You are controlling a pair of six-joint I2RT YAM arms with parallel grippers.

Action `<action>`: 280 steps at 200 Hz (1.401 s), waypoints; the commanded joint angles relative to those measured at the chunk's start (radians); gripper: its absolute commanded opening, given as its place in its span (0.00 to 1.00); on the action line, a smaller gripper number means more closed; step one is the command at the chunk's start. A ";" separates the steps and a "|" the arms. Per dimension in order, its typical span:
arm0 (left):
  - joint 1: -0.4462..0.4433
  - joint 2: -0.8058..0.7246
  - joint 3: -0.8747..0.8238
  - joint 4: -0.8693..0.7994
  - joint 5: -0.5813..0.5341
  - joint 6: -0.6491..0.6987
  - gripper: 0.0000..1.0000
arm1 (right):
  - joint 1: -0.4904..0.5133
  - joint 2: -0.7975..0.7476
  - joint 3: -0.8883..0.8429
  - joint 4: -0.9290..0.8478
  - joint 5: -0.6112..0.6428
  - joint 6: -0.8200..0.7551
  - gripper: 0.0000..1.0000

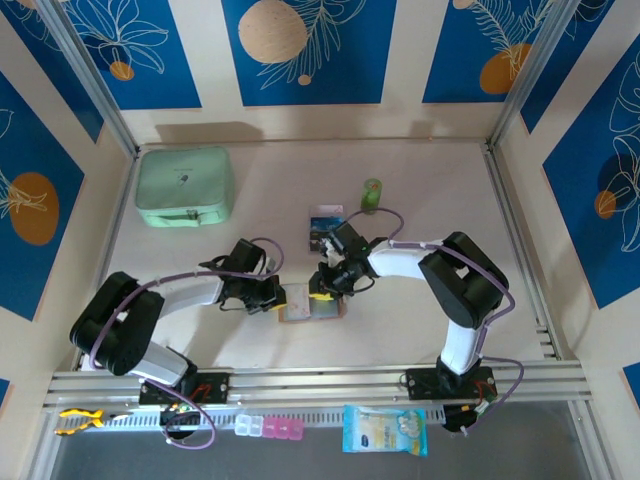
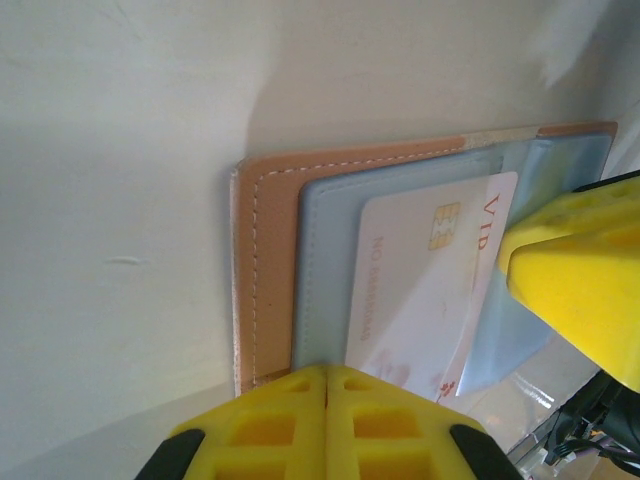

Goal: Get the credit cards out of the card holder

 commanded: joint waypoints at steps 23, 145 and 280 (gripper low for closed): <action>0.011 0.025 -0.014 -0.041 -0.025 0.033 0.04 | 0.011 -0.017 0.022 -0.078 0.037 -0.030 0.23; 0.011 0.032 -0.007 -0.056 -0.031 0.040 0.00 | 0.052 -0.016 0.042 -0.065 0.011 0.008 0.23; 0.011 0.050 -0.002 -0.054 -0.021 0.039 0.00 | 0.041 -0.001 -0.007 0.079 -0.093 0.057 0.14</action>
